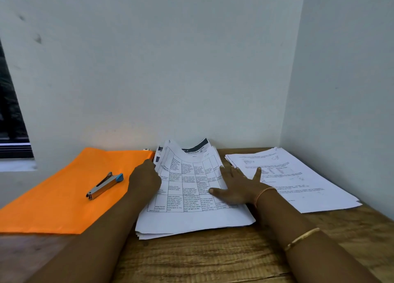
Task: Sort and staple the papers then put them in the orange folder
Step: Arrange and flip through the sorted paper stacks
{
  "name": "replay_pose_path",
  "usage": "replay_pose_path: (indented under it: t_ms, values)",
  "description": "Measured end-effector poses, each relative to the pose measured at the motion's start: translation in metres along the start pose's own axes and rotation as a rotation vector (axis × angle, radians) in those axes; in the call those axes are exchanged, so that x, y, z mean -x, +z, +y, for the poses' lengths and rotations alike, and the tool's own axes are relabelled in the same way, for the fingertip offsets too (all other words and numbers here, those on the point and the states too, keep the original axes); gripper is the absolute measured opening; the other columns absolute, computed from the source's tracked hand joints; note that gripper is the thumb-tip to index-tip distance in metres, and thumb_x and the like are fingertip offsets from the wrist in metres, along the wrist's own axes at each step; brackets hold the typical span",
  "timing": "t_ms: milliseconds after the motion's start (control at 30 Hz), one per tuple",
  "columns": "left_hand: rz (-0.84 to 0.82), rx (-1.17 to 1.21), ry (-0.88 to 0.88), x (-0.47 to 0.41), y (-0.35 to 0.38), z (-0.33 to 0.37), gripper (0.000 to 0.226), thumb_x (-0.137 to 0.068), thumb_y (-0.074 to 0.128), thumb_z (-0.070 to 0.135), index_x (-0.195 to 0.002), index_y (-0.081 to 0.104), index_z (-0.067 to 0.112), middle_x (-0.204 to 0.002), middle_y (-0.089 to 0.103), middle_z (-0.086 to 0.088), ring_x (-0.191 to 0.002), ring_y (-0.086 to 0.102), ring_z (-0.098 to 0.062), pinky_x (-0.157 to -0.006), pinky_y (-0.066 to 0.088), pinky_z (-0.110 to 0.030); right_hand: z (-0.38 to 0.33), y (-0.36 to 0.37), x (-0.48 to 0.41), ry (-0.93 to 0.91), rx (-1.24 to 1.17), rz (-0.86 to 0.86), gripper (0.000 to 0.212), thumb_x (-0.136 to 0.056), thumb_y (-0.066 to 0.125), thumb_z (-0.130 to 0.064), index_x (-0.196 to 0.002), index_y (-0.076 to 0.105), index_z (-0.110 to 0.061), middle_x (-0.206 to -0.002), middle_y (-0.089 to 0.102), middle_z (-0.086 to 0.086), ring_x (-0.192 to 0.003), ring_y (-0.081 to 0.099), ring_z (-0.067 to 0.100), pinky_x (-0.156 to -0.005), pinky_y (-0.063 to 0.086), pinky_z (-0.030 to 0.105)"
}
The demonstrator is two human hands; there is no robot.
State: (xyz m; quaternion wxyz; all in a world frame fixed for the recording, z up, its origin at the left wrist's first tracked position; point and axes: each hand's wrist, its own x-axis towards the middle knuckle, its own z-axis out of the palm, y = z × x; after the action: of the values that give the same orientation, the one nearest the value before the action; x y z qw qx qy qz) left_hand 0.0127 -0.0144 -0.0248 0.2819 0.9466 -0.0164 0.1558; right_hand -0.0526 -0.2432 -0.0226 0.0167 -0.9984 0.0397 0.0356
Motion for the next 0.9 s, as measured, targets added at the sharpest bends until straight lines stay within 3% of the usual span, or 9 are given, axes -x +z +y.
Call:
replay_pose_path:
  t_ms: [367, 533, 667, 767, 900]
  values:
    - [0.171, 0.138, 0.074, 0.001, -0.004, 0.002, 0.013, -0.092, 0.05, 0.004, -0.104, 0.054, 0.0, -0.109, 0.055, -0.02, -0.099, 0.051, -0.034, -0.076, 0.037, -0.037, 0.0, -0.003, 0.002, -0.004, -0.068, 0.025, 0.096, -0.084, 0.029, -0.077, -0.15, -0.012, -0.022, -0.159, -0.016, -0.005, -0.147, -0.006, 0.02, -0.103, -0.018, 0.069]
    - [0.199, 0.315, 0.124, 0.004, -0.007, 0.006, 0.019, -0.09, 0.044, -0.007, -0.107, 0.048, 0.001, -0.102, 0.062, -0.014, -0.084, 0.052, -0.025, -0.065, 0.037, -0.032, -0.003, -0.008, 0.006, -0.007, -0.108, 0.099, 0.097, -0.085, 0.035, -0.073, -0.151, -0.013, -0.019, -0.16, -0.01, -0.004, -0.148, 0.0, 0.018, -0.105, -0.014, 0.069]
    - [0.235, 0.354, 0.121, 0.006, -0.008, 0.008, 0.021, -0.09, 0.043, -0.006, -0.11, 0.046, 0.001, -0.104, 0.061, -0.018, -0.088, 0.054, -0.03, -0.067, 0.039, -0.034, -0.003, -0.013, 0.006, 0.004, -0.2, 0.188, 0.096, -0.087, 0.045, -0.065, -0.151, -0.012, -0.022, -0.158, 0.017, 0.002, -0.142, 0.025, 0.026, -0.108, 0.007, 0.067]
    - [0.263, 0.381, 0.119, 0.008, -0.009, 0.01, 0.02, -0.093, 0.041, -0.004, -0.112, 0.046, 0.0, -0.108, 0.06, -0.019, -0.095, 0.054, -0.031, -0.068, 0.034, -0.031, -0.004, -0.015, 0.004, 0.016, -0.263, 0.299, 0.084, -0.09, 0.049, -0.052, -0.151, -0.001, -0.022, -0.145, 0.039, 0.007, -0.132, 0.038, 0.031, -0.104, 0.025, 0.058]
    - [0.276, 0.412, 0.12, 0.008, -0.009, 0.011, 0.018, -0.095, 0.041, -0.001, -0.112, 0.046, 0.0, -0.106, 0.06, -0.02, -0.085, 0.048, -0.022, -0.067, 0.033, -0.031, -0.001, -0.014, -0.003, -0.008, -0.531, 0.397, 0.079, -0.092, 0.05, -0.042, -0.152, 0.006, -0.018, -0.124, 0.054, 0.003, -0.117, 0.05, 0.025, -0.099, 0.039, 0.045]
